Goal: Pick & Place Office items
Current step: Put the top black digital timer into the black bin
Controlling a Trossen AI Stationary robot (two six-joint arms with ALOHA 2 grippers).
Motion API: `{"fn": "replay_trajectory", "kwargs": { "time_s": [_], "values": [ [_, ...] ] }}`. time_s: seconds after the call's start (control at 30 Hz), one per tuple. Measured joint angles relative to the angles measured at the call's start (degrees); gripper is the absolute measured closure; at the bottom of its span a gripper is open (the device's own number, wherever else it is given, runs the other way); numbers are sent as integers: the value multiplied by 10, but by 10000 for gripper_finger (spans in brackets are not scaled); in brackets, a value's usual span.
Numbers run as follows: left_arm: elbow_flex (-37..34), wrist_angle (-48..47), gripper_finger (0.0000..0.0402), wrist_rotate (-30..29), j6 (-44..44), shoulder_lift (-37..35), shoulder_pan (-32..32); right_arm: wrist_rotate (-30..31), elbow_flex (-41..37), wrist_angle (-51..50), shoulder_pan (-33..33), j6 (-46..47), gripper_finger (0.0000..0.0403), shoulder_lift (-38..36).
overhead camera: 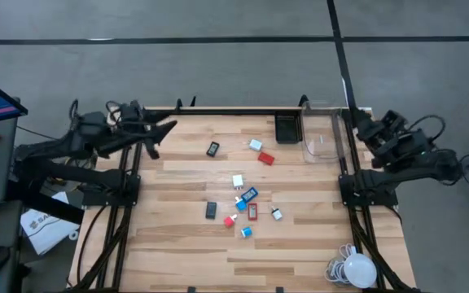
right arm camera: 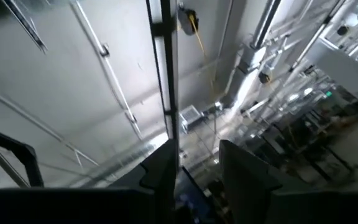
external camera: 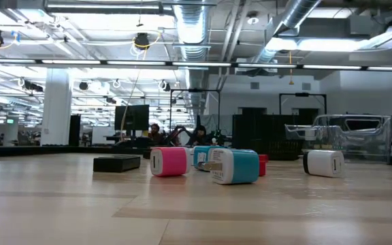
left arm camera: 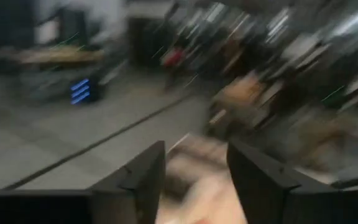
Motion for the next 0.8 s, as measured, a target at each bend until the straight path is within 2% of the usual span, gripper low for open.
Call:
{"fn": "replay_trajectory", "kwargs": {
  "time_s": [0.17, 0.23, 0.3, 0.37, 0.43, 0.5, 0.6, 0.67, 0.8],
  "values": [
    [122, -256, 159, -112, 28, 95, 0, 30, 155, -215, 15, -14, 282, 51],
    [145, -360, 146, -128, -9, 132, 0, 37, 215, -296, 21, -13, 279, 68],
    [147, -450, 139, -120, -97, 160, 0, 39, 267, -358, 26, -6, 276, 85],
    [140, -525, 136, -78, -191, 182, -2, 52, 310, -419, 31, 2, 274, 99],
    [112, -558, 136, -42, -265, 198, -13, 69, 342, -472, 36, 15, 273, 110],
    [70, -528, 136, -36, -324, 203, -31, 86, 359, -516, 40, 25, 273, 117],
    [-5, -405, 135, -45, -379, 204, -40, 113, 367, -544, 40, 27, 273, 120],
    [-55, -286, 134, -46, -409, 214, -28, 124, 368, -545, 40, 28, 273, 119],
    [-129, -94, 132, -2, -408, 257, 21, 126, 368, -545, 40, 24, 266, 120]
  ]
}}
